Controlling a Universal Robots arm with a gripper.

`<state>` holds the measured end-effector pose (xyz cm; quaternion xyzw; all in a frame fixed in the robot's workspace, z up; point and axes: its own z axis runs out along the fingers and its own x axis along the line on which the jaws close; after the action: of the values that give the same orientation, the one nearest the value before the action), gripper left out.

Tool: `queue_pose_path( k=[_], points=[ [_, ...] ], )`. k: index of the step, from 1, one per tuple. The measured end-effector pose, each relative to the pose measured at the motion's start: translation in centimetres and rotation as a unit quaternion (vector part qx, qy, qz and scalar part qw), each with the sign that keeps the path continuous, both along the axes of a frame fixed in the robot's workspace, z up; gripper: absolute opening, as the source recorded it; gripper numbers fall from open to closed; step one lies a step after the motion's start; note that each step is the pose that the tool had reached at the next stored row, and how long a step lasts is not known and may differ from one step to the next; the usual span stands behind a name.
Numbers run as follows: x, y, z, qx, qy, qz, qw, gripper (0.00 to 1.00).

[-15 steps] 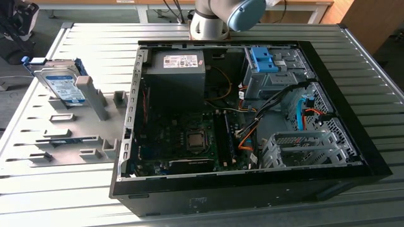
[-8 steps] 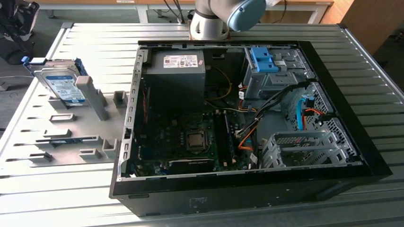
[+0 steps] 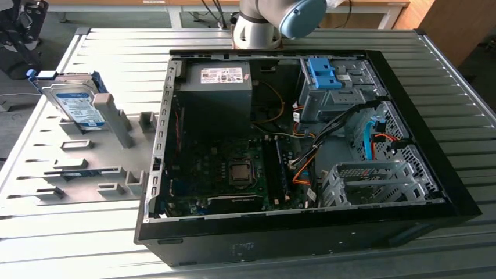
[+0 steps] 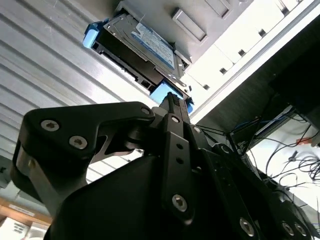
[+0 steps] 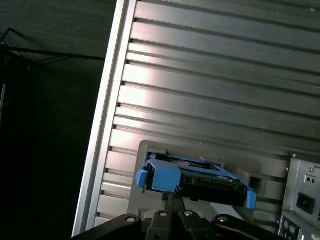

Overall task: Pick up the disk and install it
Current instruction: 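Pick up the disk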

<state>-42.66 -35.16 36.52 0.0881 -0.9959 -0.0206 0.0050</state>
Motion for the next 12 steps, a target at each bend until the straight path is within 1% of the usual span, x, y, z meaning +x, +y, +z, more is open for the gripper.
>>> queue_pose_path(
  k=[3, 6, 9, 11, 12],
  points=[
    [0.0, 0.0, -0.01, 0.0, 0.0, 0.026, 0.9997, 0.11],
    [0.0, 0.0, -0.02, 0.0, 0.0, 0.053, 0.9986, 0.11],
    [0.0, 0.0, -0.03, 0.0, 0.0, 0.08, 0.9968, 0.11],
    [0.0, 0.0, -0.05, 0.0, 0.0, 0.098, 0.9952, 0.11],
    [0.0, 0.0, -0.06, 0.0, 0.0, 0.107, 0.9942, 0.11]
  ],
)
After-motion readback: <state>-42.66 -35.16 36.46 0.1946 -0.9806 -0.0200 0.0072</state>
